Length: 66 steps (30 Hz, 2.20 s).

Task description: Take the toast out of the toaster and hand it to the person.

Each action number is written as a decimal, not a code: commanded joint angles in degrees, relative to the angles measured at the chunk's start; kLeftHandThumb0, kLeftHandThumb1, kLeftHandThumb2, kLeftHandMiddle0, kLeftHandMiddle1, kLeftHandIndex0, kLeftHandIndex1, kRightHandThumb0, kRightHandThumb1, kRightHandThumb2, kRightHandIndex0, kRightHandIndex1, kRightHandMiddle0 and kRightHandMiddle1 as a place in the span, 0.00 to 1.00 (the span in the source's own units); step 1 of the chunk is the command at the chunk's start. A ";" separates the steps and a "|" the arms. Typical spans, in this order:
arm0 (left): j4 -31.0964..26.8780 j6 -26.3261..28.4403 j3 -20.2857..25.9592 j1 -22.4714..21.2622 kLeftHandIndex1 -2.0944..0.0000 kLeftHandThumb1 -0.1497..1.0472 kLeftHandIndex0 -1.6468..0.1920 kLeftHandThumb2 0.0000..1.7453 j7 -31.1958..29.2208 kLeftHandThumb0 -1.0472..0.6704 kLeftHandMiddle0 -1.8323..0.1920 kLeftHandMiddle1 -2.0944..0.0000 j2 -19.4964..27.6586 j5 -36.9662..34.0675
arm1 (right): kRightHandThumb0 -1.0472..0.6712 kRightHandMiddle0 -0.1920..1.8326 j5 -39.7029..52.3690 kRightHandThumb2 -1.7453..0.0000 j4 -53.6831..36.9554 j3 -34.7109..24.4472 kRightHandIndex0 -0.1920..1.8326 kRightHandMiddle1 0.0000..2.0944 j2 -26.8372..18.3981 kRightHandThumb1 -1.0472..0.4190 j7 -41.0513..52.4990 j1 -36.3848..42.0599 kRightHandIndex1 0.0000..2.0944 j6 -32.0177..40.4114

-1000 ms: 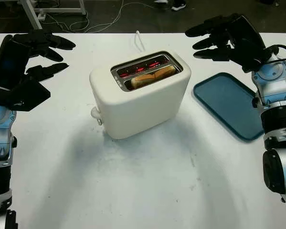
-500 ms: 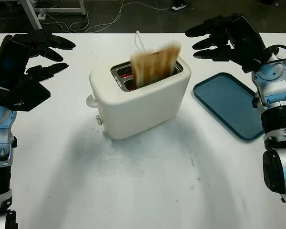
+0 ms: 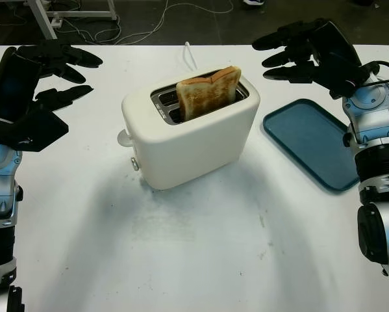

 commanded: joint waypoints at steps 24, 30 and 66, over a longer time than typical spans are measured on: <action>0.33 -0.91 0.12 -0.06 0.74 0.81 0.47 0.00 0.45 0.58 0.54 0.56 -0.05 0.08 | 0.24 0.57 -7.84 0.99 -21.12 9.28 0.63 0.01 -1.52 0.34 10.35 -11.20 0.03 -1.13; -0.27 -0.27 0.15 0.38 0.74 0.81 0.48 0.00 0.46 0.61 0.55 0.56 -0.58 -0.29 | 0.21 0.55 -11.96 1.00 -25.80 13.98 0.38 0.00 0.75 0.36 12.24 -8.98 0.43 1.96; -0.58 0.38 0.13 0.28 0.74 0.81 0.48 0.01 0.78 0.61 0.55 0.56 -0.93 -0.31 | 0.39 0.63 -23.35 1.00 -20.63 19.56 0.55 0.28 0.32 0.28 9.37 -8.04 0.67 -2.16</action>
